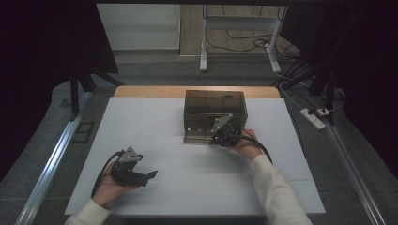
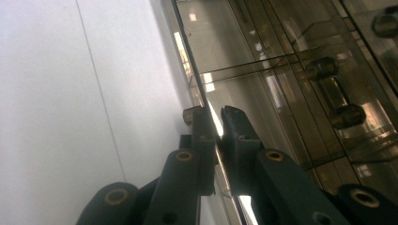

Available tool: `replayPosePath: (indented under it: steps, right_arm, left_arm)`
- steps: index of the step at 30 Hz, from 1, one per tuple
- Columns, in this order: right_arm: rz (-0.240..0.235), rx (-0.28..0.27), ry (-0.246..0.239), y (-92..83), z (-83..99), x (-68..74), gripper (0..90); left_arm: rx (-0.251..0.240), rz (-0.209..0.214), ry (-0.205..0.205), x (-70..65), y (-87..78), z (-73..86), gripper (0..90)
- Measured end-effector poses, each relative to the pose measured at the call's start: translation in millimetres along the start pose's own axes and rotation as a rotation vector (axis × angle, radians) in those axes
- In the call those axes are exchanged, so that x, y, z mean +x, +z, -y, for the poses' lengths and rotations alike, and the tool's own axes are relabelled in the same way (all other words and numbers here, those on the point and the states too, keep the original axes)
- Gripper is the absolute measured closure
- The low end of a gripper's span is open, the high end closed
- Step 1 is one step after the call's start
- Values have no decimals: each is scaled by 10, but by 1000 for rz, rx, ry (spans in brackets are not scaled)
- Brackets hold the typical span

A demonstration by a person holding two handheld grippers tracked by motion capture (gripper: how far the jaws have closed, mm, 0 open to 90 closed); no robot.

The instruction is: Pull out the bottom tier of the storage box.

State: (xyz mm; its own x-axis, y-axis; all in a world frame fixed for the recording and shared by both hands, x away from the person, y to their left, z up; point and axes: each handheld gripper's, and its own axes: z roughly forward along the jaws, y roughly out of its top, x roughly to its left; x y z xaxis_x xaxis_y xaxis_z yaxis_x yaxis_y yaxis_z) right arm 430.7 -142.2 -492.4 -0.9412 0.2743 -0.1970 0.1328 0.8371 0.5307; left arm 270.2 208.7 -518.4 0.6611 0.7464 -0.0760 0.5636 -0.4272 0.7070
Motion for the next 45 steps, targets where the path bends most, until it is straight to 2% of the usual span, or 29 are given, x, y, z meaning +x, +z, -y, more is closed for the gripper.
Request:
replayPosePath:
  steps: [2, 18, 27, 45]
  right_arm:
    - [-24, -5, 9, -12, 11, -8, 841]
    - [-73, 11, -16, -50, -11, 32, 861]
    - [-71, 10, -16, -64, -16, 47, 869]
    - [-100, 16, -22, -99, -16, 61, 878]
  left_arm:
    - [2, 1, 4, 0, 2, 0, 125]
    - [2, 2, 6, -1, -2, 0, 125]
    - [4, 2, 8, -4, -1, 0, 125]
    - [8, 5, 15, -11, 5, 1, 126]
